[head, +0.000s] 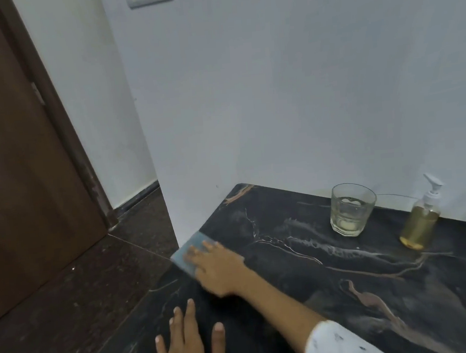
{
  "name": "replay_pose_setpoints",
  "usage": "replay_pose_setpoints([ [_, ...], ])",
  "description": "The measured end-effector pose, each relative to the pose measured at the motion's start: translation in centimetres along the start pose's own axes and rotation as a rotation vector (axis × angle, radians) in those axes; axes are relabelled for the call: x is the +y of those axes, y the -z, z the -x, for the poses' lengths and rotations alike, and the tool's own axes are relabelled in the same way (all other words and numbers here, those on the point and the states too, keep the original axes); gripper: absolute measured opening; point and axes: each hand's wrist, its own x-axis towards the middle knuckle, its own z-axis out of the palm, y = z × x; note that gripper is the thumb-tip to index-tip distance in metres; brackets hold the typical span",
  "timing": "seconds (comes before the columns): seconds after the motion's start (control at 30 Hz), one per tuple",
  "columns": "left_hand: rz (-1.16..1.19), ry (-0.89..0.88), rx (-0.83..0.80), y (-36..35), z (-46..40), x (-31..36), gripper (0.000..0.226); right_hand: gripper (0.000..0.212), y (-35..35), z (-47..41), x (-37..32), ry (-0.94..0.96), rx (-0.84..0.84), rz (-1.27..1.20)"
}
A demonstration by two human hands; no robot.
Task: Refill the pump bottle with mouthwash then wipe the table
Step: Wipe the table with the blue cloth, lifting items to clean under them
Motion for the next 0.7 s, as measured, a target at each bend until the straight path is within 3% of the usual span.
replay_pose_setpoints([
  [0.13, -0.001, -0.007, 0.035, -0.8, 0.9, -0.3, 0.064, 0.052, -0.5, 9.6, 0.1, 0.273, 0.011, -0.149],
  [0.27, 0.011, -0.037, -0.002, -0.7, 2.2, 0.2, 0.065, 0.052, 1.6, 13.7, 7.2, -0.002, 0.04, -0.129],
  [0.37, 0.008, -0.086, 0.015, -0.9, 3.9, 1.4, 0.065, 0.049, 3.3, 10.8, 10.5, -0.28, 0.021, -0.073],
  [0.43, 0.008, -0.127, 0.039, -1.3, 5.2, 2.6, 0.064, 0.048, 3.2, 8.7, 9.9, -0.316, 0.016, -0.035],
  [0.57, -0.024, -0.177, 0.068, -2.7, 7.4, 4.4, 0.064, 0.048, 1.5, 10.0, 5.7, -0.167, 0.004, -0.117],
  [0.7, -0.034, -0.207, 0.087, -4.1, 9.0, 5.5, 0.063, 0.053, 0.5, 20.1, 4.5, 0.077, 0.005, -0.233],
])
